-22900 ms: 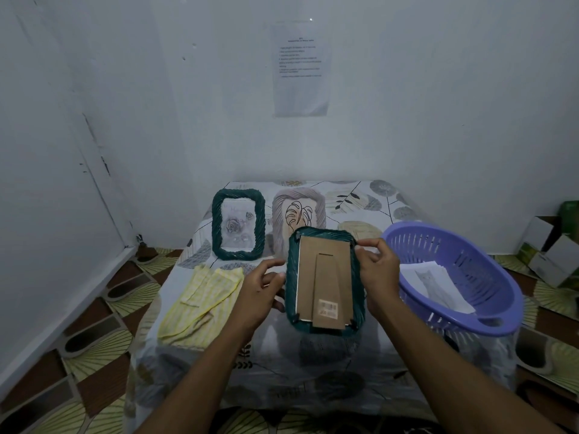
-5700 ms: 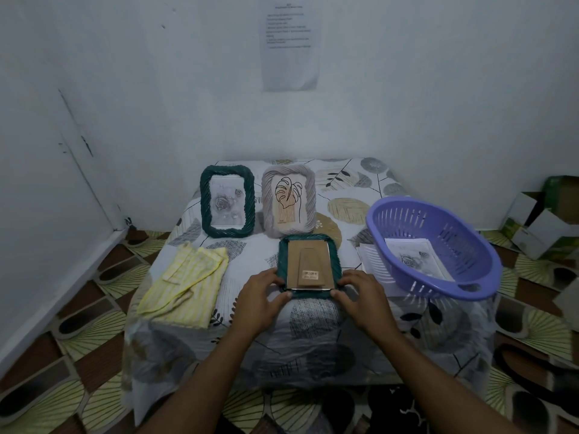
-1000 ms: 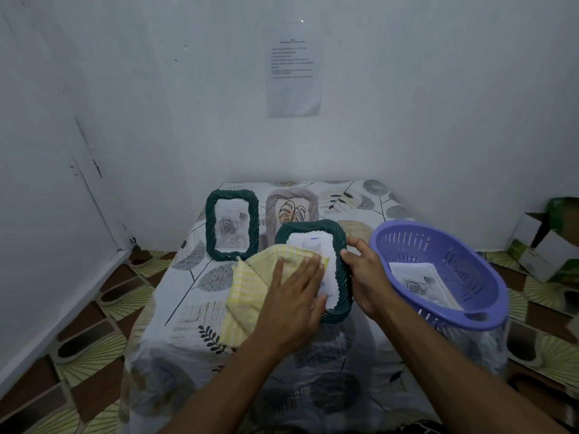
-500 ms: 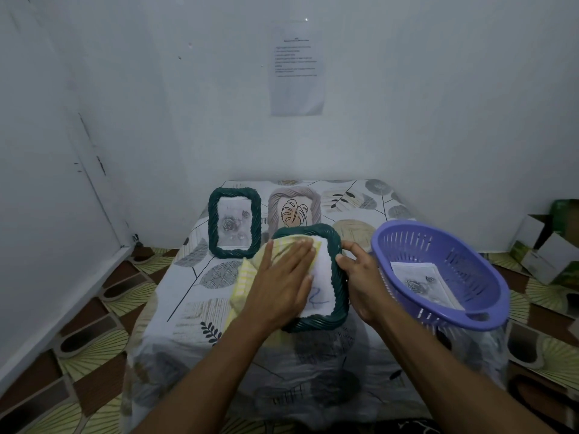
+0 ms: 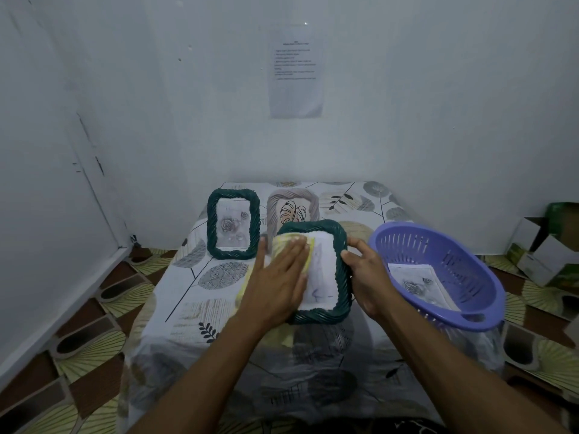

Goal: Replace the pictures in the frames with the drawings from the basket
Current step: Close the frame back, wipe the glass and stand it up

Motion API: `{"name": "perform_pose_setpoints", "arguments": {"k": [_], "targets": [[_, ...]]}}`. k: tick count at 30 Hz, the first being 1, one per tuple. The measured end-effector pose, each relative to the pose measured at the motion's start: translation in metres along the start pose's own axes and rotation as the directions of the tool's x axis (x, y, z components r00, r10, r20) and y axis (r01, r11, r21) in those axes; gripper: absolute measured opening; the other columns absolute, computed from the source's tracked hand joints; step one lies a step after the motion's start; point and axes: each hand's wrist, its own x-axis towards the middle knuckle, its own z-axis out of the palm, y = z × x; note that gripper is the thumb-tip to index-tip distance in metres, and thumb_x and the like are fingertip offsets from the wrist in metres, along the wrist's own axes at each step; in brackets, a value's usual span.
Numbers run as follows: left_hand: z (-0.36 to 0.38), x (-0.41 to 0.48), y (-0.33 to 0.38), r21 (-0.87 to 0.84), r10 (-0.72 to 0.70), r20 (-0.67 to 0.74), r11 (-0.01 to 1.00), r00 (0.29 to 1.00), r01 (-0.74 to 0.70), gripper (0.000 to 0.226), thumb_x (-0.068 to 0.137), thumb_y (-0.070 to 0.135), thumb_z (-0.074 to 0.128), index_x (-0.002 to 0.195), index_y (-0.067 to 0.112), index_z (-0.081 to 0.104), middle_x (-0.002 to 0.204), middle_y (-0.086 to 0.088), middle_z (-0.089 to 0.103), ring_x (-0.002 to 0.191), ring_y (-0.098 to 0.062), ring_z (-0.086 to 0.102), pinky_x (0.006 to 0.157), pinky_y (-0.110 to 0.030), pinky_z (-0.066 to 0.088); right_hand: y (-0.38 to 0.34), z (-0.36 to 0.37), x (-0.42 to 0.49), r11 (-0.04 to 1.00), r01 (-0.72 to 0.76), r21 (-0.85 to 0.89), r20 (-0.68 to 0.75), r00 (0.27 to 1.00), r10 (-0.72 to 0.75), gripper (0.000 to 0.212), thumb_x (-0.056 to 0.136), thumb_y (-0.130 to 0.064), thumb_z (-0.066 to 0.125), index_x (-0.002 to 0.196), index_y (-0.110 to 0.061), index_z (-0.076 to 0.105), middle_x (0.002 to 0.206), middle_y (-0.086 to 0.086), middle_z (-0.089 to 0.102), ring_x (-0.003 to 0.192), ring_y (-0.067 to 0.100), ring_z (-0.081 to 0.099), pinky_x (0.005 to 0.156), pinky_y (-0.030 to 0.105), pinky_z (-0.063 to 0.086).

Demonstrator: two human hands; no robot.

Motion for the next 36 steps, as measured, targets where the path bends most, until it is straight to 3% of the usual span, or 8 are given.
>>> {"name": "perform_pose_setpoints", "arguments": {"k": [3,8,16,22,25,29,34,36], "targets": [[-0.002,-0.001,0.005,-0.056,0.050,0.006,0.997,0.999,-0.050,0.052,0.099,0.033,0.025,0.145,0.014,0.040,0.153,-0.001,0.035,0.142,-0.014,0.032,0.117,-0.060,0.005,-0.006,0.001,0.001,1.000,0.006,0.004,-0.035,0.999,-0.006,0.020,0.097,-0.002,0.045,0.102,-0.013,0.061,0.079,0.008,0.074,0.066,0.020,0.069,0.056,0.031,0.056],[0.009,-0.033,0.021,-0.134,0.229,0.064,0.966,0.971,-0.219,0.049,0.102,0.036,0.021,0.144,0.021,0.041,0.153,0.006,0.036,0.143,-0.007,0.027,0.117,-0.058,0.004,-0.017,-0.003,0.008,0.999,0.014,-0.033,-0.078,0.997,-0.016,0.019,0.097,-0.002,0.045,0.101,-0.013,0.060,0.082,0.008,0.071,0.065,0.016,0.067,0.057,0.030,0.054],[-0.009,0.019,-0.004,-0.001,0.027,0.085,1.000,0.996,-0.028,0.054,0.100,0.039,0.015,0.151,0.023,0.026,0.158,0.006,0.023,0.146,-0.006,0.018,0.116,-0.054,-0.015,-0.004,0.007,-0.001,1.000,-0.006,-0.021,0.000,1.000,0.006,0.021,0.097,-0.002,0.045,0.106,-0.009,0.062,0.085,0.009,0.074,0.068,0.018,0.069,0.054,0.028,0.054],[0.001,-0.024,0.016,-0.234,0.278,0.092,0.939,0.956,-0.251,0.048,0.101,0.033,0.024,0.144,0.023,0.041,0.153,0.011,0.033,0.143,-0.003,0.025,0.118,-0.055,-0.006,-0.008,-0.007,0.009,0.997,-0.076,0.007,-0.156,0.985,0.076,0.020,0.097,-0.003,0.046,0.113,-0.004,0.060,0.083,0.013,0.070,0.065,0.024,0.065,0.055,0.033,0.052],[-0.001,-0.031,0.012,-0.165,0.232,0.027,0.960,0.972,-0.225,0.045,0.099,0.033,0.030,0.138,0.021,0.051,0.147,0.008,0.044,0.138,-0.005,0.036,0.118,-0.056,0.000,-0.008,-0.008,0.014,0.997,-0.069,0.023,-0.171,0.983,0.072,0.023,0.097,-0.002,0.046,0.115,-0.004,0.059,0.090,0.015,0.069,0.070,0.025,0.064,0.057,0.034,0.053],[-0.010,-0.021,-0.002,-0.029,0.127,0.052,0.992,0.991,-0.126,0.050,0.100,0.038,0.024,0.142,0.021,0.045,0.148,0.006,0.043,0.140,-0.007,0.034,0.117,-0.058,-0.001,-0.012,-0.008,0.015,0.999,-0.052,0.008,-0.180,0.982,0.052,0.022,0.096,-0.002,0.046,0.112,-0.006,0.061,0.091,0.015,0.070,0.073,0.027,0.065,0.062,0.036,0.055],[0.000,-0.024,0.019,-0.140,0.301,0.107,0.948,0.947,-0.286,0.049,0.101,0.038,0.026,0.145,0.022,0.040,0.154,0.009,0.032,0.144,-0.005,0.023,0.118,-0.054,-0.007,-0.010,0.001,0.011,0.996,-0.078,-0.039,-0.166,0.984,0.071,0.018,0.097,-0.004,0.046,0.102,-0.009,0.062,0.084,0.014,0.068,0.067,0.026,0.061,0.058,0.033,0.050],[0.003,-0.023,0.024,-0.137,0.298,0.094,0.949,0.950,-0.284,0.049,0.102,0.040,0.024,0.146,0.023,0.037,0.155,0.010,0.029,0.145,-0.004,0.020,0.118,-0.055,-0.006,-0.012,0.002,0.010,0.996,-0.073,-0.043,-0.168,0.984,0.065,0.018,0.098,-0.004,0.046,0.101,-0.010,0.062,0.083,0.014,0.066,0.067,0.026,0.058,0.060,0.034,0.048]]}}
